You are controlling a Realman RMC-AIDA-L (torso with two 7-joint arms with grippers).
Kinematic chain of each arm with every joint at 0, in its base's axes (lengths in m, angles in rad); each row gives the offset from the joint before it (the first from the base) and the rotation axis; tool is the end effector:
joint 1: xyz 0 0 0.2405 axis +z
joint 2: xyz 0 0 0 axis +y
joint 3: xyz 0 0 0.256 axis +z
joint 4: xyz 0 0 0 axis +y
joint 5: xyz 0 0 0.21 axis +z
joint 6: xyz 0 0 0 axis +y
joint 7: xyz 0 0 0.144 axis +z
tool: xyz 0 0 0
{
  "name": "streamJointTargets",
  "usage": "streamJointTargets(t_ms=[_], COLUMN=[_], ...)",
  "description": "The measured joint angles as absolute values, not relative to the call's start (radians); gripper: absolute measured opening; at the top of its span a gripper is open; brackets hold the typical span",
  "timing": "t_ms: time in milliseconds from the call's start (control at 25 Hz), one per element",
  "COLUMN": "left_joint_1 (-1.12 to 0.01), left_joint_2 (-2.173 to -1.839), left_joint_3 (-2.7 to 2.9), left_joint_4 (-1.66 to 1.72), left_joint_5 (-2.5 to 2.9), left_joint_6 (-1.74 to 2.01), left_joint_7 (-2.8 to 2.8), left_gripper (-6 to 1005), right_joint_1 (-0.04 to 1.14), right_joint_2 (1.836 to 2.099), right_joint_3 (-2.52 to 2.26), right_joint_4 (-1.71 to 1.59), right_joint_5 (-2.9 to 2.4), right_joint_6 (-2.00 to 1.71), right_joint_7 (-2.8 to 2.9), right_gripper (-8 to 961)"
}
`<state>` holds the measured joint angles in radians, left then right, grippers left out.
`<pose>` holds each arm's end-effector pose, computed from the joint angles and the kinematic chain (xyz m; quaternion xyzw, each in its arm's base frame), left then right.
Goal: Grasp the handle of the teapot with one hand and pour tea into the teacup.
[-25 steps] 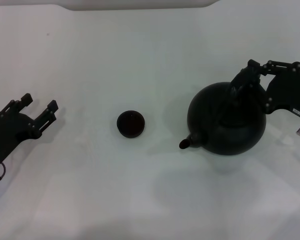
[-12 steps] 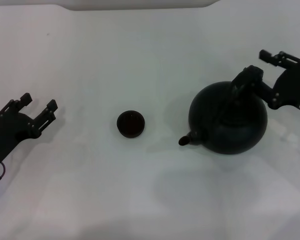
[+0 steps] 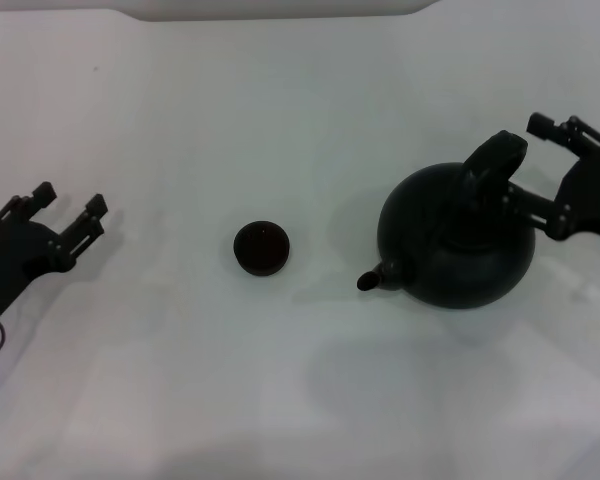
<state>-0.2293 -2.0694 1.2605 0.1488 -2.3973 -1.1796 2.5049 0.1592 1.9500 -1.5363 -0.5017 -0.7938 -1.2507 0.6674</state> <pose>-0.3742 0.2487 -0.0392 -0.7873 -0.3323 -0.2744 0.4410 0.3316 0.2660 -0.0039 -0.8802 0.1394 0.2826 0.3548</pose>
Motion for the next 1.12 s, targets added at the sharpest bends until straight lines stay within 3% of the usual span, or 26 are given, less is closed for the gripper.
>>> streamJointTargets(t_ms=[120, 520, 640, 920, 1120], left_joint_1=[-0.227, -0.222, -0.220, -0.178, -0.164], left_joint_2=[-2.068, -2.065, -2.065, -2.072, -2.068], left_joint_3=[1.244, 1.208, 1.152, 0.977, 0.901], left_joint_4=[0.150, 0.167, 0.174, 0.240, 0.244], left_joint_5=[-2.398, -2.399, -2.400, -2.408, -2.408], left_joint_6=[-1.180, -1.180, -1.181, -1.237, -1.327], left_joint_7=[2.505, 2.520, 2.535, 2.541, 2.540], left_gripper=[739, 740, 740, 740, 739], right_joint_1=[0.148, 0.079, 0.088, 0.144, 0.180], right_joint_2=[1.939, 1.916, 1.929, 2.008, 2.005], right_joint_3=[-1.524, -1.276, -1.131, -0.806, -0.730], right_joint_4=[-0.473, -0.436, -0.386, -0.316, -0.256], right_joint_5=[-0.792, -0.795, -0.793, -0.789, -0.787], right_joint_6=[-1.315, -1.380, -1.376, -1.329, -1.327], right_joint_7=[0.672, 0.661, 0.634, 0.451, 0.451], right_gripper=[857, 857, 856, 852, 843])
